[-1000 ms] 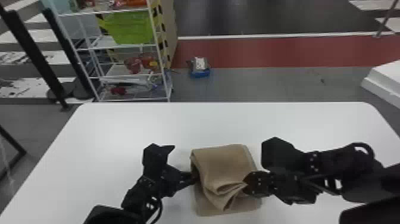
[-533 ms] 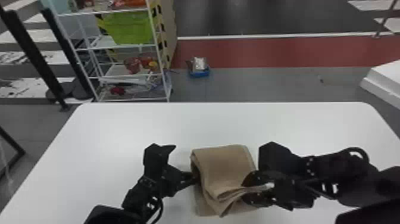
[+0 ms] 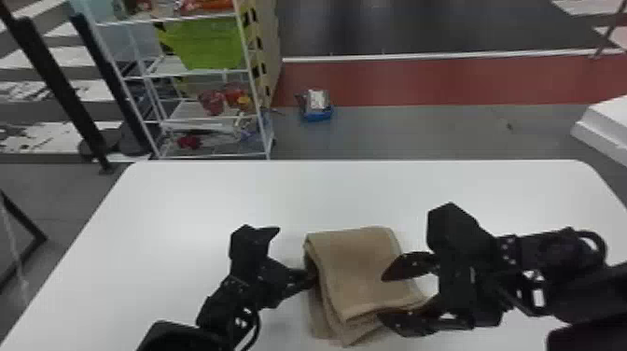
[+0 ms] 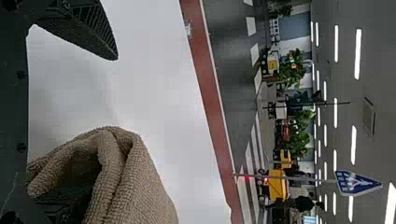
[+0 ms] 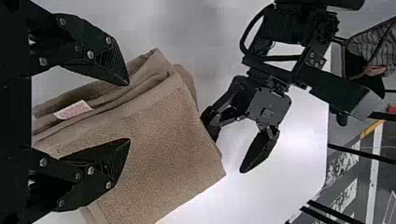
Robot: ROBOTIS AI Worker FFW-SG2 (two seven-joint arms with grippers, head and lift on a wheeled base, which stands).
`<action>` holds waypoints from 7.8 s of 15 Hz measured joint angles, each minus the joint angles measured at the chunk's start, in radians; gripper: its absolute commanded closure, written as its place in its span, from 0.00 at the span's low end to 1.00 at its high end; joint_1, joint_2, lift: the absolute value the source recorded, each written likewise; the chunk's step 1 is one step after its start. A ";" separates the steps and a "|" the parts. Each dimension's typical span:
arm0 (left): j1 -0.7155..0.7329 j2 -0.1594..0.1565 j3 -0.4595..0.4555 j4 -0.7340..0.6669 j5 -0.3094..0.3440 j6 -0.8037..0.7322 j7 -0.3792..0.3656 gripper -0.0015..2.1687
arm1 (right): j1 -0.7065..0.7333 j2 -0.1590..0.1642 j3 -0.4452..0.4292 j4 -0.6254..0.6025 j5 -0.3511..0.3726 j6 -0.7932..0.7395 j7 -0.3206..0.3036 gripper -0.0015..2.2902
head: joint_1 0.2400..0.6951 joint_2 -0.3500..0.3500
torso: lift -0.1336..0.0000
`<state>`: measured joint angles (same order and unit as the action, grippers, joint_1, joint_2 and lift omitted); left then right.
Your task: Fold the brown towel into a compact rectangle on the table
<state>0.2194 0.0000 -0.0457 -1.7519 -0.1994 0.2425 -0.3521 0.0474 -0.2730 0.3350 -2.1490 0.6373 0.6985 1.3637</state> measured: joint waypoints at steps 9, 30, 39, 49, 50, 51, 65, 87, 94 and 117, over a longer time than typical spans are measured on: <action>0.013 0.000 -0.001 -0.011 0.000 -0.002 -0.002 0.04 | 0.007 0.042 -0.091 0.055 -0.125 0.049 -0.114 0.89 | 1.00 0.62 | 0.08; 0.001 0.000 0.047 -0.132 -0.298 0.060 -0.411 0.04 | 0.014 0.094 0.041 0.146 -0.053 0.023 -0.100 0.89 | 1.00 0.72 | 0.08; -0.004 0.000 0.101 -0.222 -0.217 0.088 -0.242 0.04 | 0.026 0.098 0.037 0.144 -0.054 0.004 -0.096 0.89 | 1.00 0.81 | 0.08; -0.040 0.000 0.074 -0.169 -0.247 0.100 -0.358 0.04 | -0.003 0.150 -0.003 0.115 -0.167 0.005 -0.164 0.89 | 1.00 0.79 | 0.08; -0.037 0.000 0.071 -0.169 -0.247 0.100 -0.361 0.04 | -0.008 0.164 -0.003 0.124 -0.169 -0.001 -0.192 0.89 | 1.00 0.79 | 0.08; -0.033 0.000 0.065 -0.169 -0.247 0.100 -0.370 0.04 | -0.014 0.180 -0.002 0.141 -0.164 -0.015 -0.220 0.89 | 1.00 0.79 | 0.08; -0.052 0.000 0.103 -0.172 -0.445 0.074 -0.461 0.04 | -0.099 0.263 0.015 0.355 -0.119 -0.143 -0.429 0.89 | 1.00 0.84 | 0.08; 0.062 0.000 0.294 -0.310 -0.206 0.060 -0.377 0.04 | -0.082 0.250 -0.190 0.438 -0.194 -0.248 -0.466 0.89 | 1.00 0.83 | 0.08; 0.084 0.000 0.312 -0.322 -0.172 0.054 -0.365 0.04 | -0.059 0.242 -0.214 0.425 -0.211 -0.250 -0.467 0.88 | 1.00 0.83 | 0.08; 0.400 0.000 0.512 -0.278 0.452 -0.371 -0.100 0.04 | 0.460 0.272 -0.482 0.125 -0.646 -0.750 -0.848 0.04 | 1.00 0.87 | 0.08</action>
<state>0.6194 0.0000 0.4662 -2.0296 0.2528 -0.1284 -0.4524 0.5076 -0.0015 -0.1472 -2.0237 -0.0090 -0.0519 0.5161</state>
